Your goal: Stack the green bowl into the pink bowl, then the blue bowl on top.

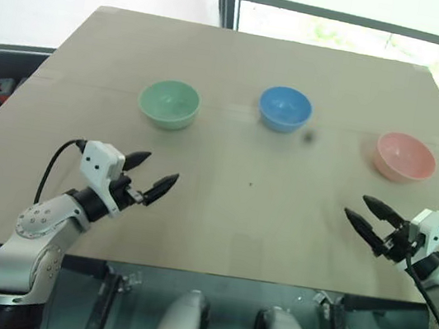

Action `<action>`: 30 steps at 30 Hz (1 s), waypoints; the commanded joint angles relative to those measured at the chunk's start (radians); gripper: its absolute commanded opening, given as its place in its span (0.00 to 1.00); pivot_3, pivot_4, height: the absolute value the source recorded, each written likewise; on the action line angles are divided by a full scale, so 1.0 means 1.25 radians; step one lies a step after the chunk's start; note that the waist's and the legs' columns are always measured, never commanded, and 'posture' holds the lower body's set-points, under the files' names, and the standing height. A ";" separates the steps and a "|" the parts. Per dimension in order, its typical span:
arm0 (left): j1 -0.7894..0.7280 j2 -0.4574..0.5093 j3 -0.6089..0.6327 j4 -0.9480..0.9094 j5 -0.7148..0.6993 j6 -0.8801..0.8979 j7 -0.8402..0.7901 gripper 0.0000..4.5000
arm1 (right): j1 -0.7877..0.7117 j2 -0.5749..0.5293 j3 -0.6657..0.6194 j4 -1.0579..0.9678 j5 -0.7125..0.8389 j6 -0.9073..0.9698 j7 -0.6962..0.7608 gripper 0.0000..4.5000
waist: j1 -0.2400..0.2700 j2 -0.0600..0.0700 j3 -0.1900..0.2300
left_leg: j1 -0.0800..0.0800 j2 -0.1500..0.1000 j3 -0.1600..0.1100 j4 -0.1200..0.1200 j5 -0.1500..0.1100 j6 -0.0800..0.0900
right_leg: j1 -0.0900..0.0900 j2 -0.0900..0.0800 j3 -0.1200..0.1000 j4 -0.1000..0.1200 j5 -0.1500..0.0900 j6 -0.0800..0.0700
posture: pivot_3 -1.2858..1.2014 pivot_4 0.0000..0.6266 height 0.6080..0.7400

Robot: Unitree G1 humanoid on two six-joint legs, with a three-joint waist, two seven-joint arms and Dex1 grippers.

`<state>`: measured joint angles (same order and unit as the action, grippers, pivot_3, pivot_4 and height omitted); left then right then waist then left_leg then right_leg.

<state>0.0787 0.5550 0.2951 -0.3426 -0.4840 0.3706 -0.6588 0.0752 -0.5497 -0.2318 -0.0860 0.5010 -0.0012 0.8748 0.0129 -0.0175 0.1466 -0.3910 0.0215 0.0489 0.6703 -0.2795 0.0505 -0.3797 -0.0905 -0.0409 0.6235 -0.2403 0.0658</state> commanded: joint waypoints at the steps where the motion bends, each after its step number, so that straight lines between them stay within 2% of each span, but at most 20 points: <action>1: -0.020 0.005 0.010 -0.006 -0.013 -0.013 -0.011 1.00 | -0.006 -0.007 -0.026 -0.020 0.012 -0.006 0.001 0.60 | 0.000 0.000 0.000 | 0.000 0.000 0.000 0.000 0.000 0.000 | 0.000 0.000 0.000 0.000 0.000 0.000 | 0.52 0.24 1.00; 17: -0.029 0.007 -0.002 0.010 -0.019 -0.023 -0.047 1.00 | -0.018 -0.008 -0.020 -0.030 0.007 0.004 -0.011 0.60 | 0.001 0.000 0.000 | 0.000 0.000 0.000 0.000 0.000 0.000 | 0.000 0.001 0.000 0.000 0.000 0.000 | 0.52 0.24 1.00; 22: -0.028 0.009 -0.006 -0.001 -0.034 -0.011 -0.058 1.00 | -0.024 -0.015 -0.020 -0.036 0.004 0.030 -0.020 0.60 | 0.001 0.000 0.000 | 0.000 0.000 0.000 0.000 0.000 0.000 | 0.000 0.001 0.000 0.000 0.000 0.000 | 0.52 0.24 1.00; 25: -0.052 0.009 -0.016 -0.034 -0.082 0.020 -0.069 1.00 | -0.038 -0.022 -0.020 -0.029 -0.016 0.038 -0.034 0.60 | 0.001 0.000 0.000 | 0.000 0.000 0.000 0.000 0.000 0.000 | 0.000 0.001 0.000 0.000 0.000 0.000 | 0.52 0.24 1.00; 30: -0.106 0.000 -0.050 -0.091 -0.184 0.079 -0.091 1.00 | -0.069 -0.079 0.033 -0.022 -0.183 0.112 -0.146 0.60 | 0.001 0.000 0.000 | 0.000 0.000 0.000 0.001 0.000 0.000 | 0.000 0.001 0.000 0.001 0.000 0.000 | 0.52 0.24 1.00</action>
<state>-0.0436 0.5571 0.2423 -0.4015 -0.6655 0.4489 -0.7602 0.0001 -0.6356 -0.1953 -0.0910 0.3211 0.1201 0.7366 0.0141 -0.0178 0.1464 -0.3912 0.0215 0.0492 0.6719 -0.2794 0.0504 -0.3797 -0.0896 -0.0408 0.6246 -0.2403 0.0659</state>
